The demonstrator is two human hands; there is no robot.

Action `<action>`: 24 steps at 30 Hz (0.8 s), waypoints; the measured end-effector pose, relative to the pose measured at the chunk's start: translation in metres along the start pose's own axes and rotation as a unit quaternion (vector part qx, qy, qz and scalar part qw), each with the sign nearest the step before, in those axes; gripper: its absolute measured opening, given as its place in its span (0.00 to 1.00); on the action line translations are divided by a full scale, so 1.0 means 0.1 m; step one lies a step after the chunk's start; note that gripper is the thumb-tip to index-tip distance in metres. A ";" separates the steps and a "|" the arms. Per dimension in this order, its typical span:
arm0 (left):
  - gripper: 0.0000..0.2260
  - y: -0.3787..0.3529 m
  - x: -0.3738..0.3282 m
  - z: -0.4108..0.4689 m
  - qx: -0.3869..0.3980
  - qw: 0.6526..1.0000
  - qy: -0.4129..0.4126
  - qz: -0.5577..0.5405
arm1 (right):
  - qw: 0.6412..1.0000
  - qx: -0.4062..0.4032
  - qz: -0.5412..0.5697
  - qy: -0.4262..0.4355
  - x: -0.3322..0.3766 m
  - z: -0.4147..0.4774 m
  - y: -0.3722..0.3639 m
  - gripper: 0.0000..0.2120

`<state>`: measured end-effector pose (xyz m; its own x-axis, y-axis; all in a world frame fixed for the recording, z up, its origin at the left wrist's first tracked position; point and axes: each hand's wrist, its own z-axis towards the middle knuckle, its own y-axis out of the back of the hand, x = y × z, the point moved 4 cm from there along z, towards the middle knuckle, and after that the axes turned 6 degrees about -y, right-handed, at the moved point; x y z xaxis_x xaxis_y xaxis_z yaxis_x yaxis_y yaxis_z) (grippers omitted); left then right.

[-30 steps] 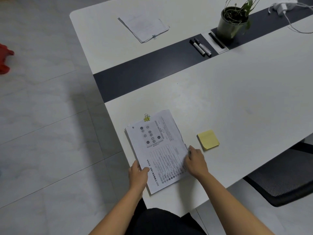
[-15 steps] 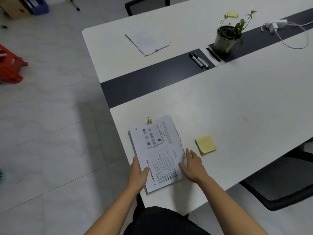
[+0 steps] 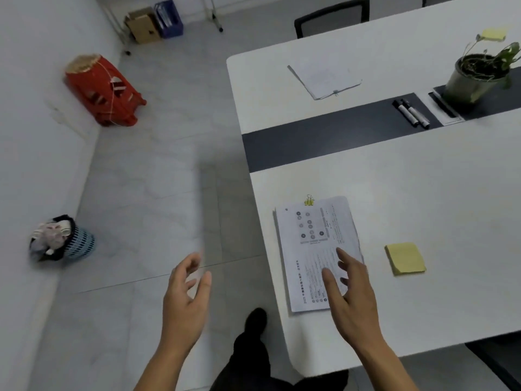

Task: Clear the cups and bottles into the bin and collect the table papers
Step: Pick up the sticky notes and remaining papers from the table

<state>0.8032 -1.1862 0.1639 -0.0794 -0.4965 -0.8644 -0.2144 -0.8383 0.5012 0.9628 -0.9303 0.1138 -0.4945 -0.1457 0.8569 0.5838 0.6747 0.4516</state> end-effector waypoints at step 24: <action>0.12 2.00 1.21 4.09 0.034 0.996 0.040 -0.068 | 1.000 -0.002 -0.024 0.018 2.32 1.66 -3.34 0.24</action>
<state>0.3530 -1.3222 0.1429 0.0317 -0.3978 -0.9169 -0.2835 -0.8833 0.3734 0.5455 -1.0693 0.1203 -0.4975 -0.2038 0.8432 0.5632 0.6634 0.4927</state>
